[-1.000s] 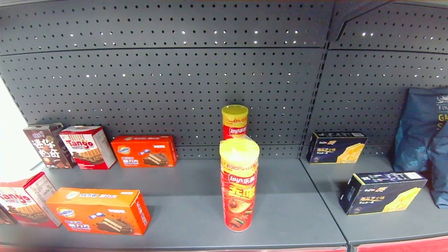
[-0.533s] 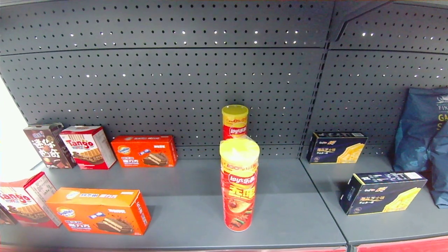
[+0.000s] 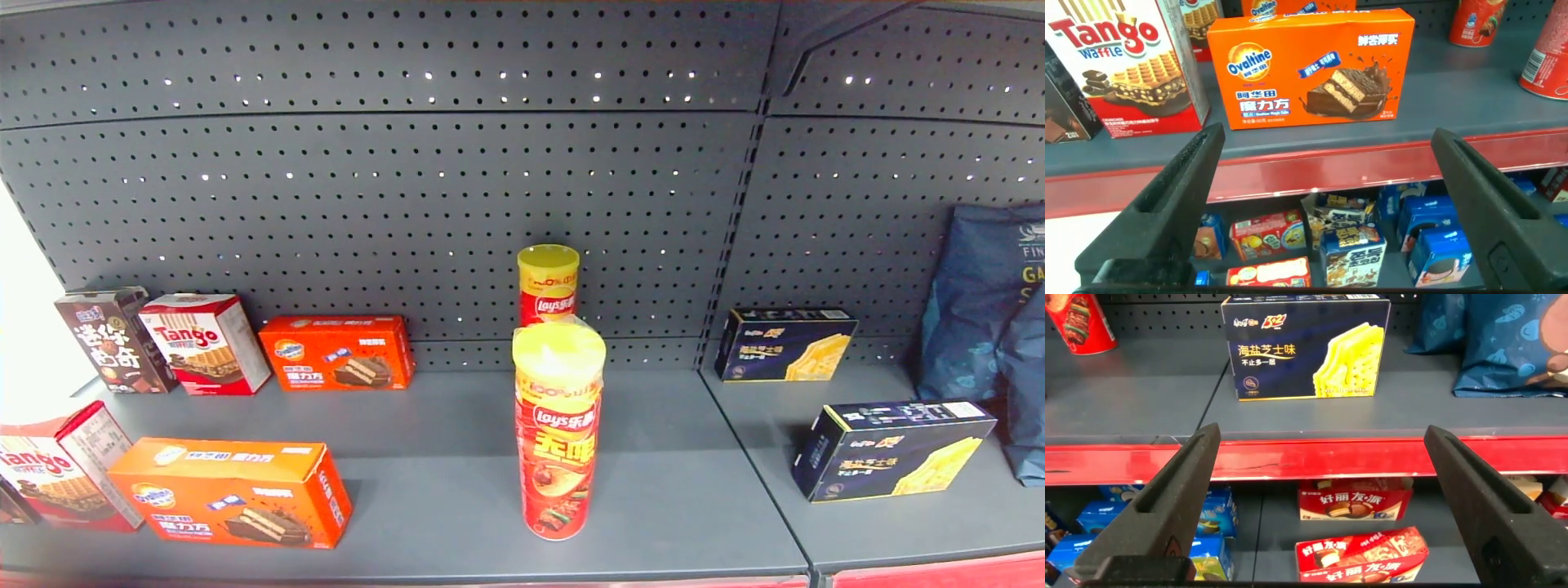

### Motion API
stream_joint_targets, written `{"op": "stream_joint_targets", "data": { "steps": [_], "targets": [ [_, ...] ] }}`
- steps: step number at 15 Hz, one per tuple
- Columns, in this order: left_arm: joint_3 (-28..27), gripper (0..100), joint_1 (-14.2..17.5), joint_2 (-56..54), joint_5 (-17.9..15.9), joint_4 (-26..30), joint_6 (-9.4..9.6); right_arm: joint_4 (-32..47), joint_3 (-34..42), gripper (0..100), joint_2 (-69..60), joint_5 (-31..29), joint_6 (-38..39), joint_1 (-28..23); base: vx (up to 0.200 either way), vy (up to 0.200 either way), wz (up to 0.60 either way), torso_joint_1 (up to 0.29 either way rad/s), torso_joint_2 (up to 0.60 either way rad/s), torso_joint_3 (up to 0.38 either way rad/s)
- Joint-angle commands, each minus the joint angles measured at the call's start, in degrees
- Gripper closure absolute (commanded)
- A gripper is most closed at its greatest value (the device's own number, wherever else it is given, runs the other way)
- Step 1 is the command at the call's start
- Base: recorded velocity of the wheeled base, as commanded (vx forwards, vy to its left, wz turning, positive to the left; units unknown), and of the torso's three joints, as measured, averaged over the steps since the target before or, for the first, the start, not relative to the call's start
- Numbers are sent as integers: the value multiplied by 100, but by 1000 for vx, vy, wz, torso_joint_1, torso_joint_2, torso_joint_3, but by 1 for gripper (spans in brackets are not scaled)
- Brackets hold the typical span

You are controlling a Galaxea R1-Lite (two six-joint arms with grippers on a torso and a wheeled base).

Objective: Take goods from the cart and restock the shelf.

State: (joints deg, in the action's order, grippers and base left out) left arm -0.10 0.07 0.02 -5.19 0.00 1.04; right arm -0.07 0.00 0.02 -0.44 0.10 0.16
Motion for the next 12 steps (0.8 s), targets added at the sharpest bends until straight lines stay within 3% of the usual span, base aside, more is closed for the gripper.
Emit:
{"op": "stream_joint_targets", "data": {
  "steps": [1, 10, 12],
  "targets": [
    [1, 0, 1, -2, 1, 0, 2, -1, 0, 0, -2, 0, -1, 2, 0, 0, 0, 0, 0, 0],
    [1, 0, 1, -2, -8, 0, 2, -10, 0, 0, -2, 0, -1, 2, 0, 0, 0, 0, 0, 0],
    [1, 0, 1, -2, 1, 0, 2, -1, 0, 0, -2, 0, -1, 2, 0, 0, 300, -1, 1, 1]
  ]
}}
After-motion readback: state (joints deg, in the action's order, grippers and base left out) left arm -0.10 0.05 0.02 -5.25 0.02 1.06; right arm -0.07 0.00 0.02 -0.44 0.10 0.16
